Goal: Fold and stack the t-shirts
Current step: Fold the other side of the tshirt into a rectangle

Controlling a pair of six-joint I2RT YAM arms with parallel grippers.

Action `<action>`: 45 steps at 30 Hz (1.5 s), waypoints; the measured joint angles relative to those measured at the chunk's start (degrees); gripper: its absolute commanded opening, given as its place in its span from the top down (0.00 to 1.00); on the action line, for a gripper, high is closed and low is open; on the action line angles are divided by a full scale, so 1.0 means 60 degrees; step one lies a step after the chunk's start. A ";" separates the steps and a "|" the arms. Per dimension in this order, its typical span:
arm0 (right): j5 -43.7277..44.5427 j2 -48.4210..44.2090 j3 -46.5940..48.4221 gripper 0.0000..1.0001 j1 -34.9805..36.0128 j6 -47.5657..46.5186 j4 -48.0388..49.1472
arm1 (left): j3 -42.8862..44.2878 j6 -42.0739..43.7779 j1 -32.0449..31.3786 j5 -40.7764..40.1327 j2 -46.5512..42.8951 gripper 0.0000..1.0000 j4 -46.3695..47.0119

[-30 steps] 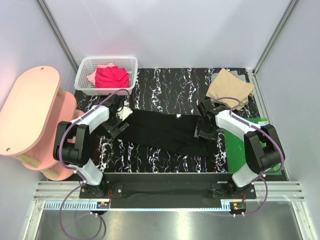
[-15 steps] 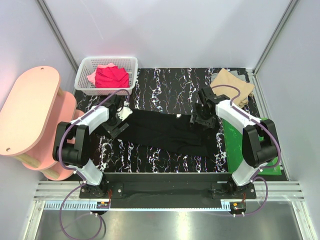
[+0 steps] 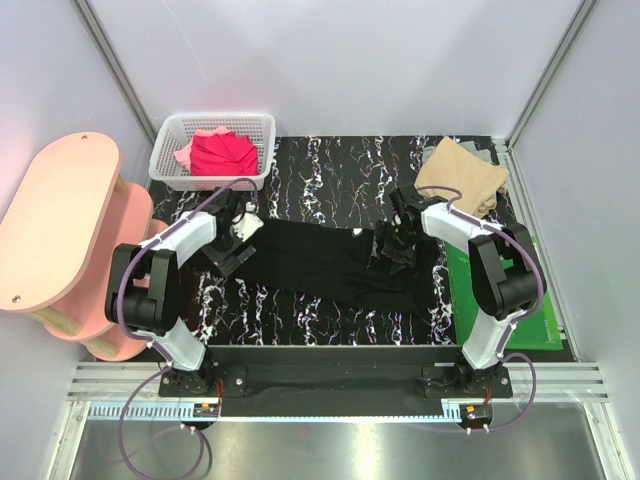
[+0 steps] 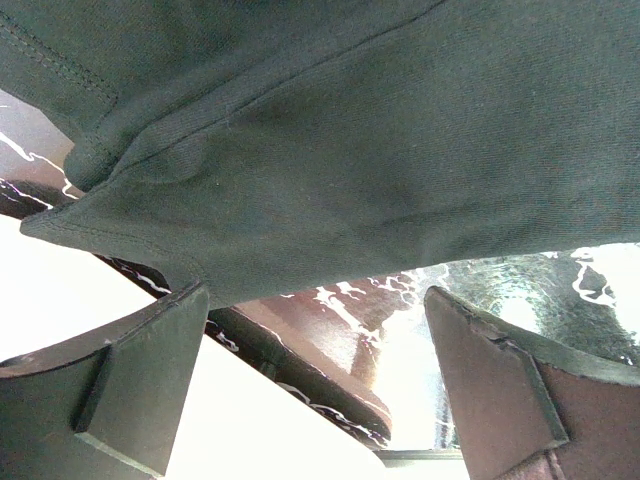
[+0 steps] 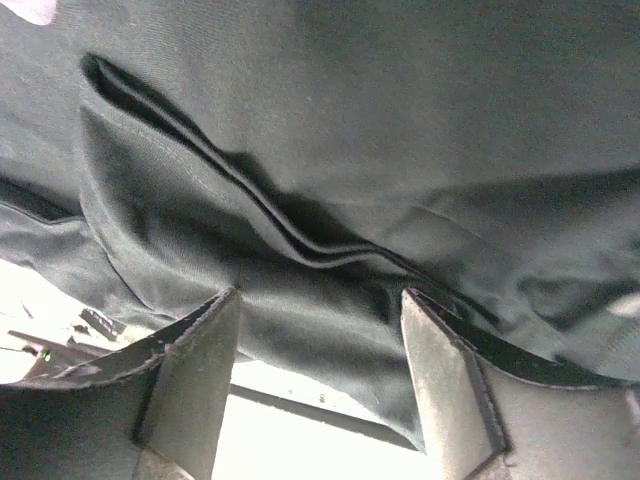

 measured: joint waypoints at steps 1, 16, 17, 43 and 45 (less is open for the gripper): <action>-0.0106 0.0095 -0.0004 0.39 0.0000 -0.0015 0.0029 | 0.0000 0.0000 0.0000 -0.0004 0.0000 0.05 0.0004; 0.0098 -0.0481 -0.0106 1.00 0.1035 -0.0433 0.0164 | 0.0000 0.0000 0.0000 0.0004 -0.0004 0.05 0.0033; 0.0299 -0.0772 -0.0091 1.00 0.1140 -0.0499 0.0160 | 0.0000 0.0000 0.0000 0.0000 -0.0004 0.05 0.0029; 0.6419 0.0546 0.1778 0.07 0.1180 -0.0521 -0.1035 | -0.0280 0.0124 0.0117 -0.0055 -0.0306 0.05 0.0157; 0.6375 -0.0299 0.1843 0.07 0.1180 -0.0510 -0.1195 | -0.0404 0.0160 0.0142 -0.0084 -0.0306 0.05 0.0262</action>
